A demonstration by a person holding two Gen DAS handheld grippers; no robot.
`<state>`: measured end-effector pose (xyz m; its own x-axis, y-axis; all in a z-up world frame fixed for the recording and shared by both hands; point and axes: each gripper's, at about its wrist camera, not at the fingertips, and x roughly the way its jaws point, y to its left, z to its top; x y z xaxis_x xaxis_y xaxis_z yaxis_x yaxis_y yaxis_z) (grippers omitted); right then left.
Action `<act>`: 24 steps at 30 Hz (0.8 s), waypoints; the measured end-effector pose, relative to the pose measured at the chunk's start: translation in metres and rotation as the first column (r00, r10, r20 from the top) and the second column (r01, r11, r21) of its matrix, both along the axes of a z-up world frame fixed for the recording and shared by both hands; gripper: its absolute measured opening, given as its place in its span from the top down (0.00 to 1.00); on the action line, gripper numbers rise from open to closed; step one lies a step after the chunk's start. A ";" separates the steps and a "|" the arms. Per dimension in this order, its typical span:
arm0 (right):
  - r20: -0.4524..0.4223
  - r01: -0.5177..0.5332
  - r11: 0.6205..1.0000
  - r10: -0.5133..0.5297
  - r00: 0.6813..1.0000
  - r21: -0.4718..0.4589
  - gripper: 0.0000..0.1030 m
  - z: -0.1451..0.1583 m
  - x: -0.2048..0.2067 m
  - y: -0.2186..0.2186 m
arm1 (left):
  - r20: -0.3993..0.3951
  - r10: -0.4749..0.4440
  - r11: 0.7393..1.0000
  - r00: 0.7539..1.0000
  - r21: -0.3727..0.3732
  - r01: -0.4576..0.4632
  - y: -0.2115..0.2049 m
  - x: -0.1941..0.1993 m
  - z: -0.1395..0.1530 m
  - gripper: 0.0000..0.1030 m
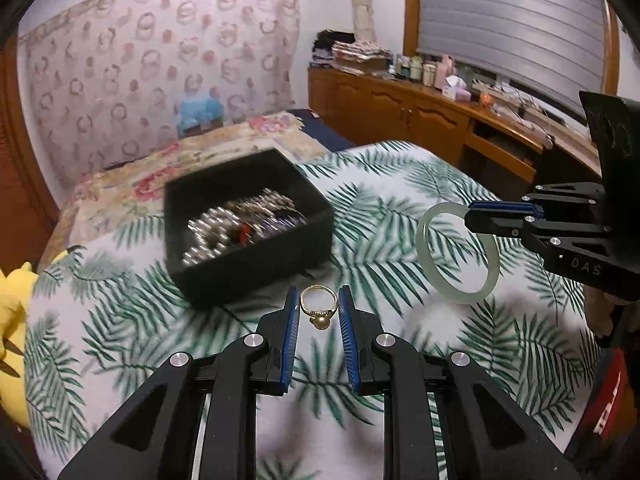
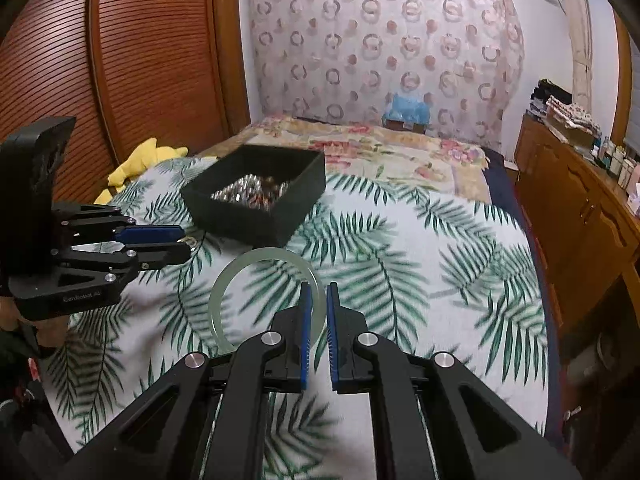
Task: Organize jewelry
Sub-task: 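Carry the gold ring into the black box and open the left gripper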
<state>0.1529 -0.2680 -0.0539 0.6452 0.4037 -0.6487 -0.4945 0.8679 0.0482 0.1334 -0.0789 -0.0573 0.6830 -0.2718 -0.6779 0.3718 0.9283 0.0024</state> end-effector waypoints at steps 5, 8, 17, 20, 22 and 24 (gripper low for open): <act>-0.001 0.014 1.000 -0.014 1.000 0.016 0.92 0.007 0.022 0.004 | 0.029 0.034 0.999 0.999 0.003 -0.034 0.013 0.012 0.012 0.82; 0.001 0.021 0.999 -0.021 1.000 0.031 0.92 0.013 0.034 0.007 | 0.044 0.050 0.999 0.998 0.002 -0.050 0.019 0.022 0.020 0.82; 0.040 0.024 0.999 -0.025 0.999 0.023 0.92 0.036 0.058 0.023 | 0.062 0.081 0.997 0.995 0.011 -0.082 0.022 0.050 0.032 0.82; 0.044 0.024 1.000 -0.024 0.999 0.013 0.92 0.039 0.065 0.029 | 0.057 0.086 0.996 0.995 0.014 -0.087 0.022 0.059 0.032 0.82; 0.042 0.025 1.000 -0.025 0.999 0.010 0.92 0.039 0.070 0.032 | 0.055 0.091 0.996 0.994 0.020 -0.092 0.021 0.065 0.030 0.82; 0.041 0.027 1.000 -0.028 0.999 0.005 0.92 0.040 0.075 0.035 | 0.048 0.096 0.995 0.994 0.021 -0.097 0.021 0.071 0.028 0.82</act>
